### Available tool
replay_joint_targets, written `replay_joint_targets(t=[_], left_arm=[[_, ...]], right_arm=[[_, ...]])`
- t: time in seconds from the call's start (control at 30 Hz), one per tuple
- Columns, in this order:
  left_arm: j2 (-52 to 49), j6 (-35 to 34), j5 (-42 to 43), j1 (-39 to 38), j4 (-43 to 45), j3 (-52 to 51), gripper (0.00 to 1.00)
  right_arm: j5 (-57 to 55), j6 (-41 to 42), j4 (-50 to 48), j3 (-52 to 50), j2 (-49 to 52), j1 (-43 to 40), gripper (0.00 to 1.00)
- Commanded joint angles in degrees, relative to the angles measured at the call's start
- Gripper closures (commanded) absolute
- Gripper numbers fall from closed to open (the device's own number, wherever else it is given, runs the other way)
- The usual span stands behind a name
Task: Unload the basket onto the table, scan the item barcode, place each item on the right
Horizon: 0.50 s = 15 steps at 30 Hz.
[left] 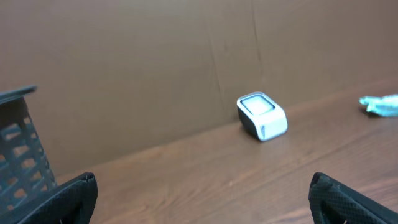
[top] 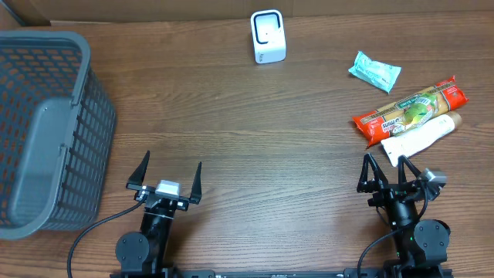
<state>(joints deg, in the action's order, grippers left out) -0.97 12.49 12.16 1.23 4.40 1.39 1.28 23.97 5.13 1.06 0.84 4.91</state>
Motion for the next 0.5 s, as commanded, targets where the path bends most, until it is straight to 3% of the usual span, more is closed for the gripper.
replay_joint_targets(t=[0.0, 0.1, 0.47], left_arm=[[0.8, 3.0, -0.3, 0.3, -3.2, -1.1, 0.00], [0.8, 2.9, -0.3, 0.3, -8.1, -1.1, 0.00], [0.7, 2.3, -0.3, 0.3, -7.6, -1.1, 0.01]], right_arm=[[0.3, 0.0, -0.5, -0.6, -0.6, 0.3, 0.00], [0.3, 0.0, -0.5, -0.6, -0.6, 0.3, 0.00], [0.3, 0.0, -0.5, -0.6, -0.6, 0.3, 0.00]])
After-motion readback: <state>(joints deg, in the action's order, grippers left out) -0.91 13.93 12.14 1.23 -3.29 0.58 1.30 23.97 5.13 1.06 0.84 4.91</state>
